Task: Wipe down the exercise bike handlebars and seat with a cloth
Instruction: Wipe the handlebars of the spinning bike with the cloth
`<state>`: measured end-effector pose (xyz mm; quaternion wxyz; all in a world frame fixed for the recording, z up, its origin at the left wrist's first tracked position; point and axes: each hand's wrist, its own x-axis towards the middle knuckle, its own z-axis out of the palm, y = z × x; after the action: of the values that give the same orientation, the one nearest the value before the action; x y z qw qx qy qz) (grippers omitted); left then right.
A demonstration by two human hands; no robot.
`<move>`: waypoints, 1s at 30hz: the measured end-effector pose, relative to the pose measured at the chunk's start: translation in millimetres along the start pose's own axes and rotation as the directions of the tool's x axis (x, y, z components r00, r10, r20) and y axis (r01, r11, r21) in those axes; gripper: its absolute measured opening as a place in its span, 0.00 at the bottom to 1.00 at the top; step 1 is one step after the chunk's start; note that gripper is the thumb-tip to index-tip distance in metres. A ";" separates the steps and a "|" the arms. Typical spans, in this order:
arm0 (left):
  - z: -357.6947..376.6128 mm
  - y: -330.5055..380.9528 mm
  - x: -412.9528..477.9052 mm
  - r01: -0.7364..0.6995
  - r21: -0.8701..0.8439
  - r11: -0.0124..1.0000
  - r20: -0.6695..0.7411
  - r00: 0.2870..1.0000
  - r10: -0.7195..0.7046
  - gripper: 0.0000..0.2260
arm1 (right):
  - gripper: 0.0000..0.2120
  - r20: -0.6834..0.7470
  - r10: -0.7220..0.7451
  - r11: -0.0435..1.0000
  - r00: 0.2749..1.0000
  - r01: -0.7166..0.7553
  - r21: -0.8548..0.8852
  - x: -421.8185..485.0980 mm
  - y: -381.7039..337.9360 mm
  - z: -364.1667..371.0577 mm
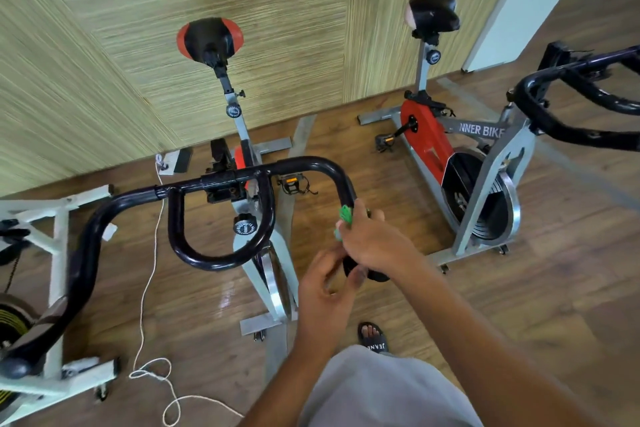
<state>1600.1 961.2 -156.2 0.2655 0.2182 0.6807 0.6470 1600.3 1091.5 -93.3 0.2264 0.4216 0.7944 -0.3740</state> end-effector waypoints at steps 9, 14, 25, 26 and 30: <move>-9.6 3.3 1.8 -0.115 0.096 0.989 -0.012 0.993 0.116 0.05 | 0.22 0.038 0.199 0.978 0.979 -0.196 -0.076 -8.4 12.2 4.3; -32.6 6.9 41.0 -0.084 0.413 0.907 -0.236 0.952 0.196 0.05 | 0.24 0.000 0.119 0.974 0.993 -0.117 -0.193 21.4 5.7 11.6; -61.5 2.5 137.0 0.566 0.662 0.491 -0.413 0.823 -0.390 0.26 | 0.30 -0.214 -0.063 0.994 0.975 0.043 -0.095 63.6 -10.6 6.7; -58.4 4.7 135.0 0.546 0.708 0.448 -0.431 0.836 -0.338 0.24 | 0.29 -0.257 -0.127 0.991 0.958 0.109 -0.082 76.1 -11.3 0.3; -51.0 9.1 133.0 0.517 0.796 0.314 -0.454 0.854 -0.255 0.22 | 0.29 -0.088 -0.425 0.885 0.901 0.394 -0.247 127.4 -46.3 -36.0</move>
<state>1465.2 1008.0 -156.5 0.1683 0.0729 0.9759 0.1181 1490.8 1166.7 -138.4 0.1322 0.2411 0.9163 -0.2913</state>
